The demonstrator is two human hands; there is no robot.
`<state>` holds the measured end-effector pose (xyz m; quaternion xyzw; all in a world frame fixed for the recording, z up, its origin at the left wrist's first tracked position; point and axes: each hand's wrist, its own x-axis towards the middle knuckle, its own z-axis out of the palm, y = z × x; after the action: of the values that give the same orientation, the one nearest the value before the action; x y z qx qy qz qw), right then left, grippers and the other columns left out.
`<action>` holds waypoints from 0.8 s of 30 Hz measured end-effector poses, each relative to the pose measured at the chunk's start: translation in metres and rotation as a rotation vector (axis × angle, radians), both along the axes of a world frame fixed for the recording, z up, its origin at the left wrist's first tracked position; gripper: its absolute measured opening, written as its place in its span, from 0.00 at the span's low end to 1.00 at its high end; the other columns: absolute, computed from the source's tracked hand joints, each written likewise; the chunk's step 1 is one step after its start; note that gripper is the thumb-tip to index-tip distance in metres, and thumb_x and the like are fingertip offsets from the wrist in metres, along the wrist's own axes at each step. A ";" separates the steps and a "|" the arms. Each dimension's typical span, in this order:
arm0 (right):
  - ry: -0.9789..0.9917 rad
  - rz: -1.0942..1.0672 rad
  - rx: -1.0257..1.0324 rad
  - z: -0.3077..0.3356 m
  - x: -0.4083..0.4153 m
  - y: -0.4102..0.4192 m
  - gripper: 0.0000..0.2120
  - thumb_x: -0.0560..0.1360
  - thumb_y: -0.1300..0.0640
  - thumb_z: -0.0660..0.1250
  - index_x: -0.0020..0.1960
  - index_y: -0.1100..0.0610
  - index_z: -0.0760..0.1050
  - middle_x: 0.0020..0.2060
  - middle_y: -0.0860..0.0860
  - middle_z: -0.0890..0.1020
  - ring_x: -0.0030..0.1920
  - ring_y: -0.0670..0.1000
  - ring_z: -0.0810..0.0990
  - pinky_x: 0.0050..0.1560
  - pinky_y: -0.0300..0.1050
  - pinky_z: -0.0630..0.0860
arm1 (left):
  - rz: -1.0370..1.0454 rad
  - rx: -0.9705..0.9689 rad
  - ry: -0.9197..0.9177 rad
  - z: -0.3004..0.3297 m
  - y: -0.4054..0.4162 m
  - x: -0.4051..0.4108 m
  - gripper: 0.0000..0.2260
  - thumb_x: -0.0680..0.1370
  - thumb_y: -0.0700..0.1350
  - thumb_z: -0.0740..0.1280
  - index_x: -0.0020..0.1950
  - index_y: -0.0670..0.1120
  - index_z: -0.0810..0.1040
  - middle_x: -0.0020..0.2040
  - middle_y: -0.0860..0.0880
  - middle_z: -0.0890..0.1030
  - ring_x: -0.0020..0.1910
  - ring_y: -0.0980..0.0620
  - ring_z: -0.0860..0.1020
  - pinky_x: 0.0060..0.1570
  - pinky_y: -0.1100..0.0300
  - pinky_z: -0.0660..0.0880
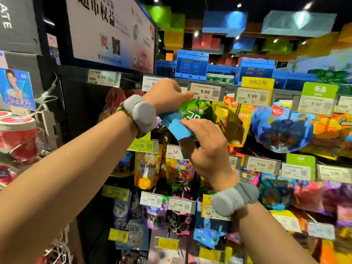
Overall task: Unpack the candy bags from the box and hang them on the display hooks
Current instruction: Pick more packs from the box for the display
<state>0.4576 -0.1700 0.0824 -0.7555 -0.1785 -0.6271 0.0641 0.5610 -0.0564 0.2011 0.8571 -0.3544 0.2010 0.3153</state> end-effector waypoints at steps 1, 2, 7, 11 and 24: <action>0.005 0.016 0.041 0.003 -0.002 -0.001 0.12 0.76 0.63 0.69 0.58 0.64 0.80 0.52 0.57 0.83 0.52 0.57 0.82 0.49 0.53 0.77 | -0.013 0.037 -0.009 0.003 0.001 -0.002 0.22 0.76 0.64 0.64 0.45 0.44 0.81 0.45 0.47 0.79 0.42 0.50 0.76 0.47 0.54 0.75; 0.009 0.037 0.105 0.005 -0.004 0.000 0.12 0.75 0.64 0.68 0.58 0.64 0.80 0.51 0.57 0.83 0.52 0.55 0.81 0.52 0.49 0.78 | -0.027 0.057 -0.009 0.006 0.005 -0.003 0.23 0.76 0.63 0.64 0.47 0.43 0.83 0.45 0.47 0.82 0.42 0.50 0.78 0.45 0.54 0.76; 0.104 0.139 0.708 0.021 -0.013 -0.005 0.10 0.74 0.66 0.66 0.52 0.56 0.79 0.44 0.44 0.80 0.44 0.39 0.77 0.48 0.28 0.73 | -0.210 -0.004 0.067 0.014 0.010 -0.016 0.27 0.78 0.63 0.63 0.41 0.38 0.82 0.29 0.48 0.79 0.24 0.55 0.74 0.23 0.66 0.69; 0.133 0.256 1.083 0.028 -0.021 -0.028 0.08 0.76 0.62 0.64 0.45 0.49 0.76 0.41 0.50 0.80 0.39 0.47 0.77 0.43 0.46 0.76 | -0.472 -0.009 0.217 0.011 0.001 -0.041 0.22 0.76 0.63 0.65 0.41 0.44 0.83 0.33 0.52 0.84 0.30 0.55 0.78 0.32 0.59 0.74; 0.107 0.410 1.208 0.031 -0.119 -0.134 0.03 0.79 0.58 0.69 0.47 0.55 0.80 0.40 0.51 0.84 0.43 0.52 0.82 0.48 0.57 0.81 | -0.502 0.102 0.112 0.009 -0.113 -0.124 0.21 0.81 0.55 0.63 0.33 0.44 0.76 0.30 0.47 0.83 0.20 0.56 0.69 0.24 0.65 0.65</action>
<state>0.3383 -0.3045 0.1138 -0.5670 0.0692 -0.5534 0.6061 0.4373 -0.1691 0.2104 0.7670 -0.5476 0.0508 0.3306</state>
